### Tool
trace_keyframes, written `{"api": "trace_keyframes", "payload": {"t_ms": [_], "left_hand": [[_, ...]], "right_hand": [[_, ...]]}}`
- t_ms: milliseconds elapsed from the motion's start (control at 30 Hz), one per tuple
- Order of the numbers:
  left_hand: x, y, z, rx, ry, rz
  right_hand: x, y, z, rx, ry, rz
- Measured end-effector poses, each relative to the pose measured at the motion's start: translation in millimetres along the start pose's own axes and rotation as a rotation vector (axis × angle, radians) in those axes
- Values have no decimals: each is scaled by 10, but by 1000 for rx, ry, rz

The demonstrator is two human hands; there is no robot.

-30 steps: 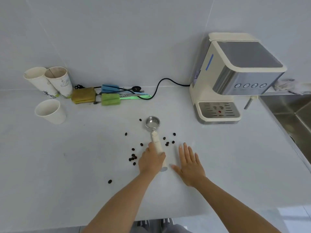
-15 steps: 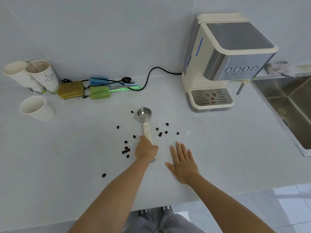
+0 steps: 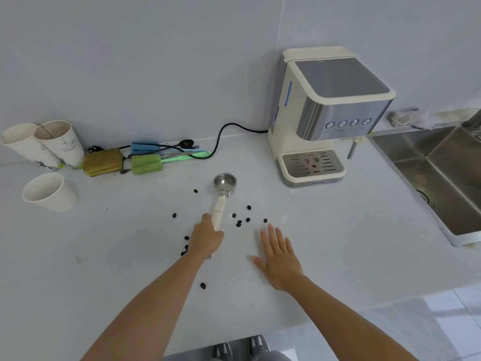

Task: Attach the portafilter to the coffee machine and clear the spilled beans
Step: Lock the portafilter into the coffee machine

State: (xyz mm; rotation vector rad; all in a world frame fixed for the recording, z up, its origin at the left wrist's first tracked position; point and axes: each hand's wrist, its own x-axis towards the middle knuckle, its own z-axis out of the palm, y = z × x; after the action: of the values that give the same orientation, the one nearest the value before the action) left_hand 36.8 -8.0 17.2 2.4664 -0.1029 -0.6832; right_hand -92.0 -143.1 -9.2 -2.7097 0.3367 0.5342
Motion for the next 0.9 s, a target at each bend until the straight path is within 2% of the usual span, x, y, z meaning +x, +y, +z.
{"api": "trace_keyframes", "payload": {"t_ms": [267, 433, 533, 700, 900], "left_hand": [[135, 534, -128, 182, -71, 212], [228, 995, -106, 215, -123, 319], [299, 1216, -109, 273, -149, 371], [478, 1494, -88, 371, -189, 420], [671, 1770, -46, 351, -201, 461]], "right_hand": [[167, 272, -1293, 13, 449, 30], [204, 549, -2135, -28, 624, 104], [285, 736, -2488, -64, 639, 135], [411, 979, -2818, -143, 568, 135], [464, 1118, -2985, -234, 486, 95]]}}
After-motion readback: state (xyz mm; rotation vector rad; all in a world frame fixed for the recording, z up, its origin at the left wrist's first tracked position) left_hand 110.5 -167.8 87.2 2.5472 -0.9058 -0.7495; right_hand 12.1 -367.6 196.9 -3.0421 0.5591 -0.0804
